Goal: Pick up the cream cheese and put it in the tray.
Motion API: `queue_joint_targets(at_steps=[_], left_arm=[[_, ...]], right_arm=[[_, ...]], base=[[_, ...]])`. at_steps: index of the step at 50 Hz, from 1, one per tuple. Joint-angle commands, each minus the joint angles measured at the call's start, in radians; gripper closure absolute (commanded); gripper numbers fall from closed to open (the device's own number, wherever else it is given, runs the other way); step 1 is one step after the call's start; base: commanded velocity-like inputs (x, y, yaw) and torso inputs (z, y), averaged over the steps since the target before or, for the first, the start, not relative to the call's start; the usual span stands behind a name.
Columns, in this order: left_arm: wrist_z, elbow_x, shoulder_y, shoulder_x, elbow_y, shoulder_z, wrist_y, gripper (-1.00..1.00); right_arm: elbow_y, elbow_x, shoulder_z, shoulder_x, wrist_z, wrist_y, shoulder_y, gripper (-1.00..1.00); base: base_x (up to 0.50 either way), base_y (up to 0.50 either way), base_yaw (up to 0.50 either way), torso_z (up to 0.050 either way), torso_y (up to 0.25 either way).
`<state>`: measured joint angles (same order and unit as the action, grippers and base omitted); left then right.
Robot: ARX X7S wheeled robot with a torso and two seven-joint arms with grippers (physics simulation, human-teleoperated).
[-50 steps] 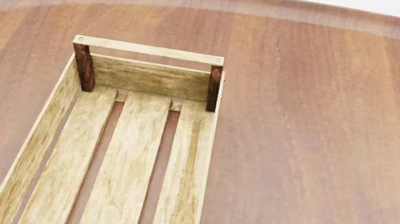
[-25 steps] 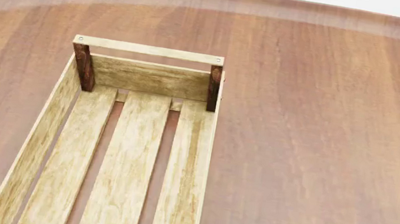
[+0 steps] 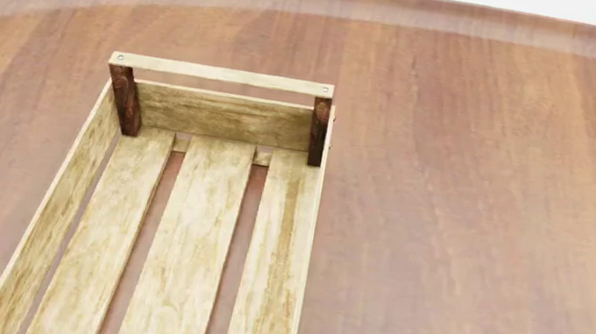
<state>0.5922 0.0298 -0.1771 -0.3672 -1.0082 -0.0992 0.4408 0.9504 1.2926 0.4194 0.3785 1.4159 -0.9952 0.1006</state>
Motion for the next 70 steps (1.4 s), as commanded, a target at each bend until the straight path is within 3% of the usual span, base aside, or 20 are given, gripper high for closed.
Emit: queue_joint_targets(at_steps=[1, 17, 36, 70], left_arm=[[-0.02, -0.028, 0.004, 0.015, 0.037, 0.009, -0.01, -1.0], [-0.015, -0.028, 0.008, 0.013, 0.043, 0.003, -0.008, -1.0], [-0.012, -0.02, 0.004, 0.008, 0.049, 0.003, -0.033, -1.0], [-0.001, -0.012, 0.001, 0.0, 0.055, 0.008, -0.041, -1.0]], right_arm=[[-0.026, 0.039, -0.069, 0.07, -0.011, -0.057, 0.143, 1.0], [-0.025, 0.001, -0.302, 0.131, -0.103, -0.18, 0.369, 1.0], [-0.082, -0.125, -0.551, 0.122, -0.253, -0.244, 0.617, 1.0], [-0.466, -0.445, -0.954, -0.033, -0.715, 0.008, 0.847, 1.0]], base=[[0.0, 0.0, 0.0, 0.0, 0.0], [0.0, 0.0, 0.0, 0.0, 0.0], [0.0, 0.0, 0.0, 0.0, 0.0], [0.0, 0.0, 0.0, 0.0, 0.001]])
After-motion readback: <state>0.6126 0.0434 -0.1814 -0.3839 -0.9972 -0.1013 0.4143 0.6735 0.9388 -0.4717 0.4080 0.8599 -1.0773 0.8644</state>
